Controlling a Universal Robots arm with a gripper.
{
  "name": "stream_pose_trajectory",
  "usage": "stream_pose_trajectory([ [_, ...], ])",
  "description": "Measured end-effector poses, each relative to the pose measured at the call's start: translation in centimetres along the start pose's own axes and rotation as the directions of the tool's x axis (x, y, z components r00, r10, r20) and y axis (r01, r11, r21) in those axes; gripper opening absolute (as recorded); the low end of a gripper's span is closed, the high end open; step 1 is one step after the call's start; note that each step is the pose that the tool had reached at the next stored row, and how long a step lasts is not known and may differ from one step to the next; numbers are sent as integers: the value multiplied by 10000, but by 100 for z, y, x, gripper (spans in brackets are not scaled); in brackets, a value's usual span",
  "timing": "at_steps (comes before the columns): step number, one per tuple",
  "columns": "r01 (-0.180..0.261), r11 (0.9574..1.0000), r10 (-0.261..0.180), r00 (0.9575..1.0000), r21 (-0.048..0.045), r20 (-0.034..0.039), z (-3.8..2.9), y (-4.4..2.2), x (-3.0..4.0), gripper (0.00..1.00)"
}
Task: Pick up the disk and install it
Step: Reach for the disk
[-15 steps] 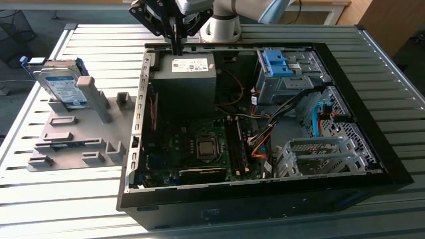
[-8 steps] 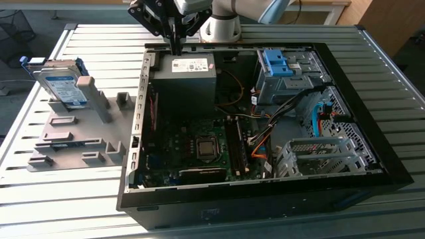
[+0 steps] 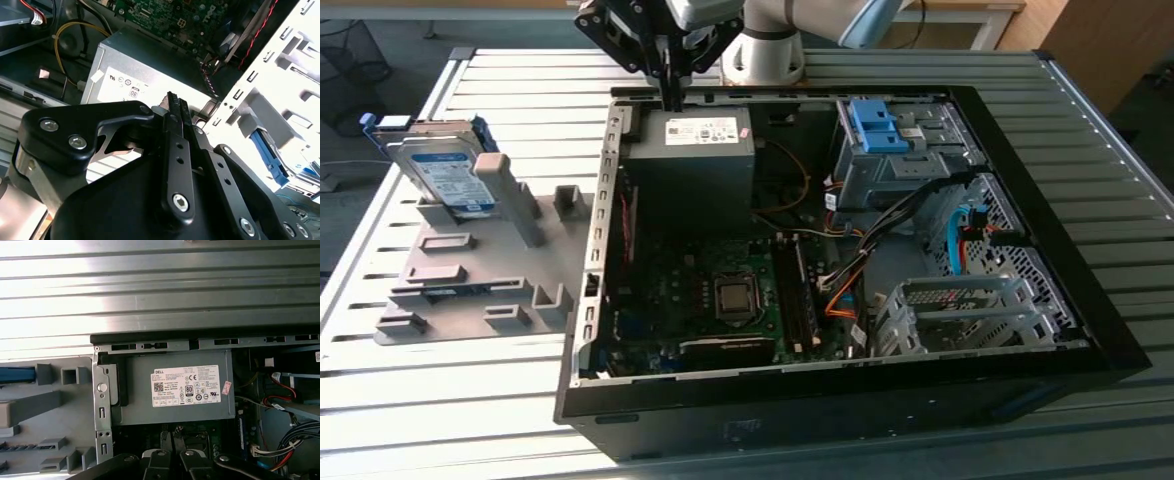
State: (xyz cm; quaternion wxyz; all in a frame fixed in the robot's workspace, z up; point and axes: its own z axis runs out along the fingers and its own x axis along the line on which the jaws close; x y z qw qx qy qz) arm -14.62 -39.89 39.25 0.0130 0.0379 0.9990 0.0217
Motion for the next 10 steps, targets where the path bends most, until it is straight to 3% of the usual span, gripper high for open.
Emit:
stream_pose_trajectory([
  [10,0,10000,0,10000,0,0,2,-4,56,16],
])
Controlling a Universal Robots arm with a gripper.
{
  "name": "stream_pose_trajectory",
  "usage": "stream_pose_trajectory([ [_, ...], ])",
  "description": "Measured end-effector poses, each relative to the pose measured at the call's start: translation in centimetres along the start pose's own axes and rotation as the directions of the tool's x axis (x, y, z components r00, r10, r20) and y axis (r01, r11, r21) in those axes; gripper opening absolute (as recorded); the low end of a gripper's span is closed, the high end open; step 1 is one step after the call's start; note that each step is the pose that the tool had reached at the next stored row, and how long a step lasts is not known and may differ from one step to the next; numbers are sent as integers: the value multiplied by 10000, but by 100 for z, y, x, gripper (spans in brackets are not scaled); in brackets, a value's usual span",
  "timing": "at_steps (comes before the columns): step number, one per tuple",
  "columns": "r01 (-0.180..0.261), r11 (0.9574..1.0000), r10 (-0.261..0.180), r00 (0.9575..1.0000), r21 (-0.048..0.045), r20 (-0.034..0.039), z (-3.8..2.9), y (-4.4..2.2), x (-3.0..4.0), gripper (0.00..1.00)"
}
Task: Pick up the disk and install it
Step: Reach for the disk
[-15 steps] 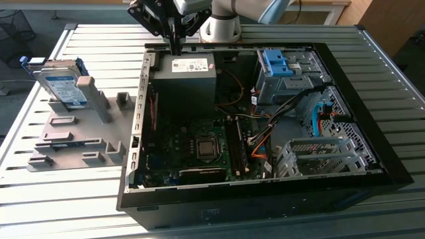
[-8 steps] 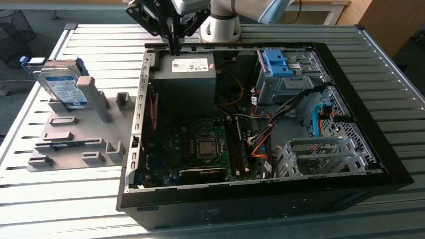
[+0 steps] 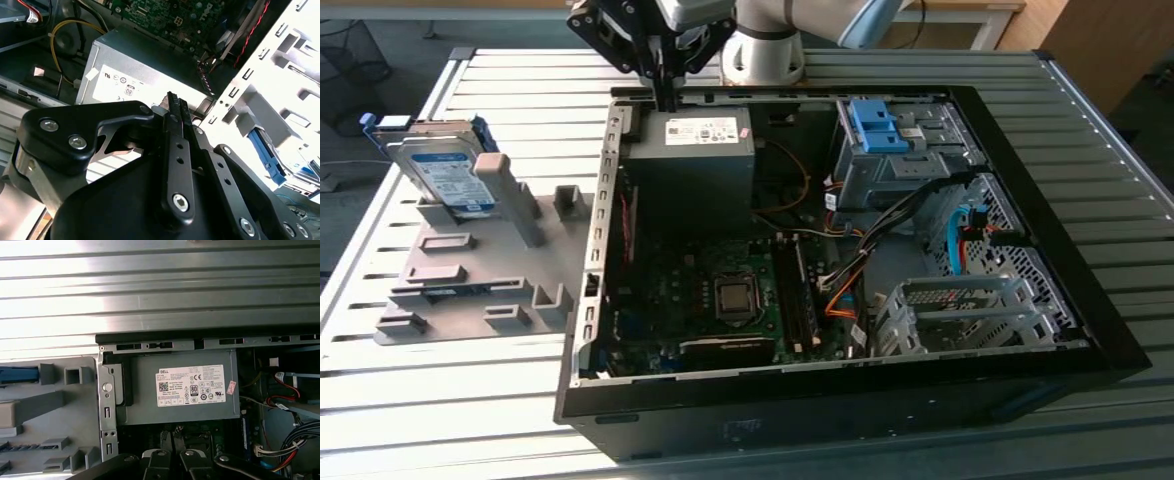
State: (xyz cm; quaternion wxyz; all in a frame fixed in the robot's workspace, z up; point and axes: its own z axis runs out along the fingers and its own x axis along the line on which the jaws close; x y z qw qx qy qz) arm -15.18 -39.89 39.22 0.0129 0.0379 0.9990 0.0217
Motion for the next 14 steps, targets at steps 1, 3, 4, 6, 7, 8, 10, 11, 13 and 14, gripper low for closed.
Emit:
stream_pose_trajectory([
  [1,0,10000,0,10000,0,-1,0,0,4,16],
  [3,0,10000,0,10000,0,-2,1,-1,12,16],
  [4,0,10000,0,10000,1,-3,1,-2,16,16],
  [6,0,10000,0,10000,1,-4,2,-2,25,16],
  [7,0,10000,0,10000,0,-4,2,-3,29,16],
  [8,0,10000,0,10000,1,-5,2,-3,35,16],
  [10,0,10000,0,10000,1,-5,3,-4,44,16],
  [11,1,10000,-1,10000,1,-5,3,-4,47,16],
  [13,0,10000,0,10000,1,-5,3,-5,55,16],
  [14,0,10000,0,10000,0,-5,3,-5,60,16],
])
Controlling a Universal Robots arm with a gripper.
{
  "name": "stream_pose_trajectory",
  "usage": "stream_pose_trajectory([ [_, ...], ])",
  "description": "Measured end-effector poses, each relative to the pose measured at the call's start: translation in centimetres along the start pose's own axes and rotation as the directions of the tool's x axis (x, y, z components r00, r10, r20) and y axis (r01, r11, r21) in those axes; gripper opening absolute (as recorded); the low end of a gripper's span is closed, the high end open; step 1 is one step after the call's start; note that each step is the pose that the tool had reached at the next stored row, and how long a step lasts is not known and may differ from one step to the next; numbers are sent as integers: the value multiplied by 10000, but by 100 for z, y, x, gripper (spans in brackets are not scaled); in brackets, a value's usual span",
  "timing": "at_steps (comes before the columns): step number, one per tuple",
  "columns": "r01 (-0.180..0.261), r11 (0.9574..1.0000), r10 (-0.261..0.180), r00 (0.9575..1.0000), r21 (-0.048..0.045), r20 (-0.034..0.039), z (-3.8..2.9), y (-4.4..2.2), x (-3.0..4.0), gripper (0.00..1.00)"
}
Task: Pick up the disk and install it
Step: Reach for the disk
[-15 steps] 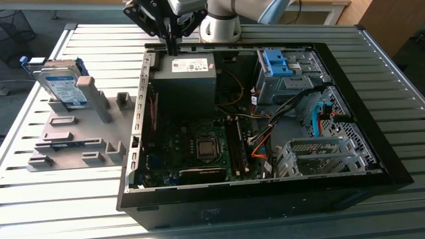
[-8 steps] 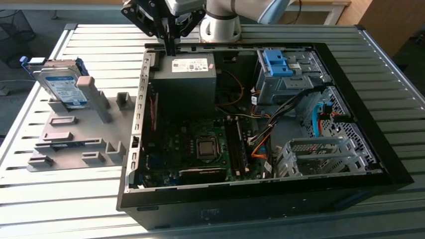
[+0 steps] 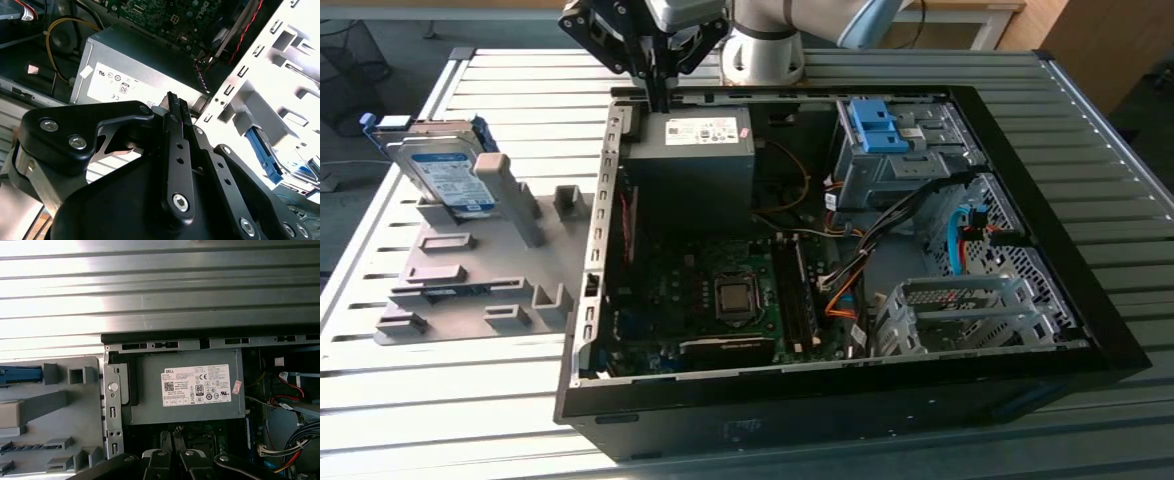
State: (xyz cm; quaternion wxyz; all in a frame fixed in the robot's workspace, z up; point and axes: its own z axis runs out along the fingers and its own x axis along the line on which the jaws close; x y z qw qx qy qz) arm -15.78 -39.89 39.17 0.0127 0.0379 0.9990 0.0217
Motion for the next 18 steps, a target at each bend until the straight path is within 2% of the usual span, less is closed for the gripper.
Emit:
stream_pose_trajectory([
  [18,1,10000,-1,10000,0,-1,2,-5,61,16],
])
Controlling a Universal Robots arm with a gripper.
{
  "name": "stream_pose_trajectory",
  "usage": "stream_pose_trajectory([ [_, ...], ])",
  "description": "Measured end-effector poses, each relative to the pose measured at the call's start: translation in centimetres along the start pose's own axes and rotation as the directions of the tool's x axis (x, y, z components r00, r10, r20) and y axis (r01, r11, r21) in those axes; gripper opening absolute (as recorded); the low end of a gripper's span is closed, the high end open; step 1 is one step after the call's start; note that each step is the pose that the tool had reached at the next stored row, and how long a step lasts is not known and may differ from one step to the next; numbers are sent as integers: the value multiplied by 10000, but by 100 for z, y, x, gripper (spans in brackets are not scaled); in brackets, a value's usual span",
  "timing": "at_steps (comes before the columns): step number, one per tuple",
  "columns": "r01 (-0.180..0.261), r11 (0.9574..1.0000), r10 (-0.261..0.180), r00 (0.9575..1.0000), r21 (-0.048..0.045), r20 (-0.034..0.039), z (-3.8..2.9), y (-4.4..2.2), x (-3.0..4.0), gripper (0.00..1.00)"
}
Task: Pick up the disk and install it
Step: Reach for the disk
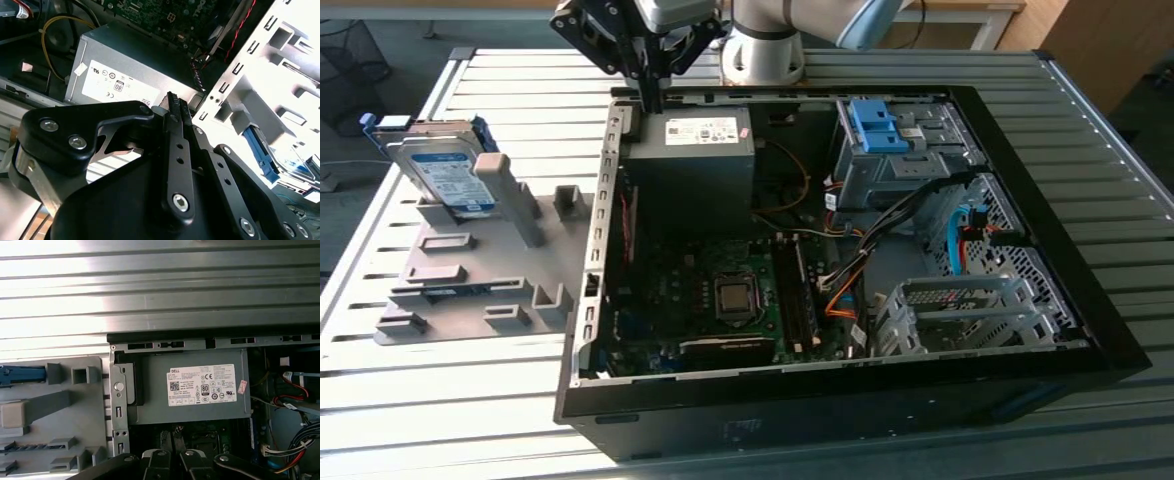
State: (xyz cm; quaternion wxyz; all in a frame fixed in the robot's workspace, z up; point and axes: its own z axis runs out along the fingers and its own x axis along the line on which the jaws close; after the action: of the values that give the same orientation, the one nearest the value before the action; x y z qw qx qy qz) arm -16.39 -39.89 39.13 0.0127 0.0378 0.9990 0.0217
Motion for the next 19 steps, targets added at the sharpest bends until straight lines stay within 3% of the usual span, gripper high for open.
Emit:
stream_pose_trajectory([
  [19,-1,10000,1,10000,0,-1,4,-5,62,16],
])
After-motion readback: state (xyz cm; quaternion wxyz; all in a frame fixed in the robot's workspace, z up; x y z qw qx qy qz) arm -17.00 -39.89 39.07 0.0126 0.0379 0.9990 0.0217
